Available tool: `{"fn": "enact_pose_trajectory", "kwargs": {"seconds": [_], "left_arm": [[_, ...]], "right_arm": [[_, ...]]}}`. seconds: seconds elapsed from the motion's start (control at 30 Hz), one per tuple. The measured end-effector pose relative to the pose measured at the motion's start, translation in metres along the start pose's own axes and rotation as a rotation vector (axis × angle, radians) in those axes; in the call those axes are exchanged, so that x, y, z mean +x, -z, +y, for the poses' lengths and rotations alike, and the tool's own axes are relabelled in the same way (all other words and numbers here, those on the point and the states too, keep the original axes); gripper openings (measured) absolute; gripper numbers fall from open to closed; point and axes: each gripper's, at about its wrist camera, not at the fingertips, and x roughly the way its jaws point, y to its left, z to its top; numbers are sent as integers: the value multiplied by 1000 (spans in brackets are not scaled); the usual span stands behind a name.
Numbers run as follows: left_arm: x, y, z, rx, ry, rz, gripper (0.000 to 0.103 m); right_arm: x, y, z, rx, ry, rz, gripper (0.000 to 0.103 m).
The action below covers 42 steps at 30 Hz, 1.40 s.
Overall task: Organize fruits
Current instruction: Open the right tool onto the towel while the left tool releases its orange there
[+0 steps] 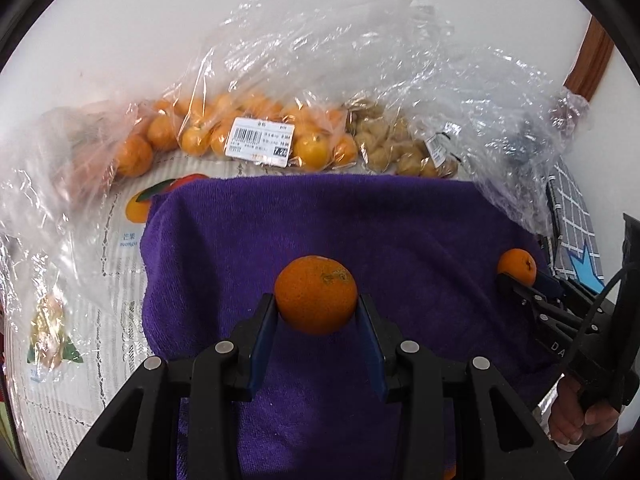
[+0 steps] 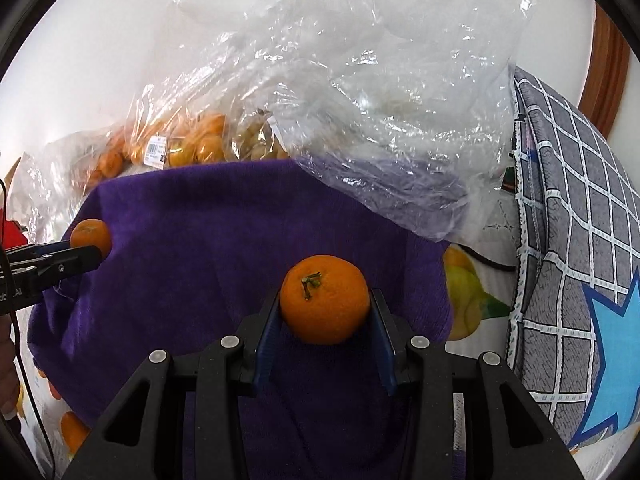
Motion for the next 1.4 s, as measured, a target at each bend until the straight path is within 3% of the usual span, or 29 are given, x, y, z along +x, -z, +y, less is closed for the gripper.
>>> {"fn": "enact_pose_trajectory", "kwargs": {"seconds": [0.3,0.63,0.77,0.93,1.4], "left_arm": [[10,1,2,0,-17,38,38],[17,-1,3,-3,-16,48,39],[17,0,1,6,-23,50,39],[16,-2,0,-7,-18,69,49],[-46,-6,-21,26,-7,-66,53]], "right_arm": [[-1,2,-1,-7,-5,-8,43],[-15,9,-2,-15,-38,-23,61],[-28,9,0,-29,-19,-47,63],[-42,8,-3,-7,-4,-71,63],[-104,23,-16,49,70,-141,63]]}}
